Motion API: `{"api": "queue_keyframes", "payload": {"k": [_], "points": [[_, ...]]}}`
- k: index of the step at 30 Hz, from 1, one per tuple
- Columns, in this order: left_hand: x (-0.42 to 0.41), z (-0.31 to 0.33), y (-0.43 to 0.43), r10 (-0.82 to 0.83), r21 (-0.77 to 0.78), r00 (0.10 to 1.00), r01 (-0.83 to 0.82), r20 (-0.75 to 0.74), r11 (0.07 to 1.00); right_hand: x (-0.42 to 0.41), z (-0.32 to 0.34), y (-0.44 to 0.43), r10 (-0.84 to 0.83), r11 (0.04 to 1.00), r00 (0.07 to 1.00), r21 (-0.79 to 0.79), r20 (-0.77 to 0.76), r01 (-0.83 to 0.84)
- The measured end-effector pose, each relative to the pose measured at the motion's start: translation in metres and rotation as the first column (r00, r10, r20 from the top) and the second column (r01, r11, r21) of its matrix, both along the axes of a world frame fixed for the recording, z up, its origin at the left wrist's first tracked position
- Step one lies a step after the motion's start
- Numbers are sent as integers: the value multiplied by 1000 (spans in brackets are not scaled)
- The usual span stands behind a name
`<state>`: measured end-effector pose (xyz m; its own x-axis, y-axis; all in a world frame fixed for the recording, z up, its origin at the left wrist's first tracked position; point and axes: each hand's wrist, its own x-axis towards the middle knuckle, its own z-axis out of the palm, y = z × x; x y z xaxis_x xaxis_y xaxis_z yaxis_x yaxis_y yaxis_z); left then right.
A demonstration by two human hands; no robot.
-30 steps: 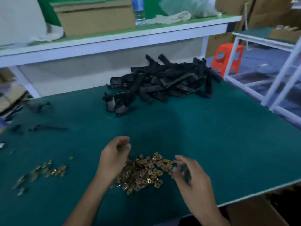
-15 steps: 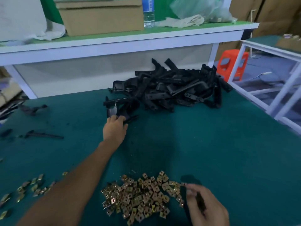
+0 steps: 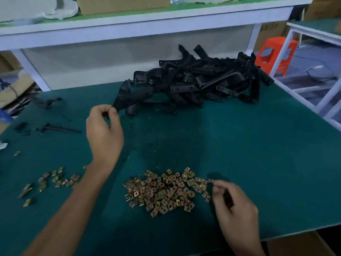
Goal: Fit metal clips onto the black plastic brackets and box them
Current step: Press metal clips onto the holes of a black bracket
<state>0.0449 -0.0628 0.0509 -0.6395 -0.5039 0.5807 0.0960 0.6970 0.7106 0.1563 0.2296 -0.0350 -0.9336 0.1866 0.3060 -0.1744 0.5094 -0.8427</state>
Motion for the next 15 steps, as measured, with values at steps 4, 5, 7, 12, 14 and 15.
{"api": "queue_keyframes", "payload": {"k": [4, 5, 7, 12, 14, 15], "points": [[80, 14, 31, -242, 320, 968, 208, 68, 924, 7, 1, -3, -1, 1000, 1000, -2, 12, 1], [96, 12, 42, -311, 390, 945, 248, 105, 887, 8, 0, -2, 3, 1000, 1000, 3, -25, -2], [121, 4, 68, -444, 489, 873, 304, 200, 817, 9, -2, -2, -3, 997, 991, 76, -136, 13], [137, -7, 101, -679, 669, 682, 373, 272, 643, 5, -5, 1, -104, 984, 985, 128, -141, 122], [132, -5, 98, -712, 668, 646, 405, 275, 625, 4, -5, 3, -136, 979, 978, 129, -159, 157], [129, -4, 97, -720, 645, 636, 433, 277, 630, 3, -4, 3, -139, 976, 975, 145, -173, 165]]}}
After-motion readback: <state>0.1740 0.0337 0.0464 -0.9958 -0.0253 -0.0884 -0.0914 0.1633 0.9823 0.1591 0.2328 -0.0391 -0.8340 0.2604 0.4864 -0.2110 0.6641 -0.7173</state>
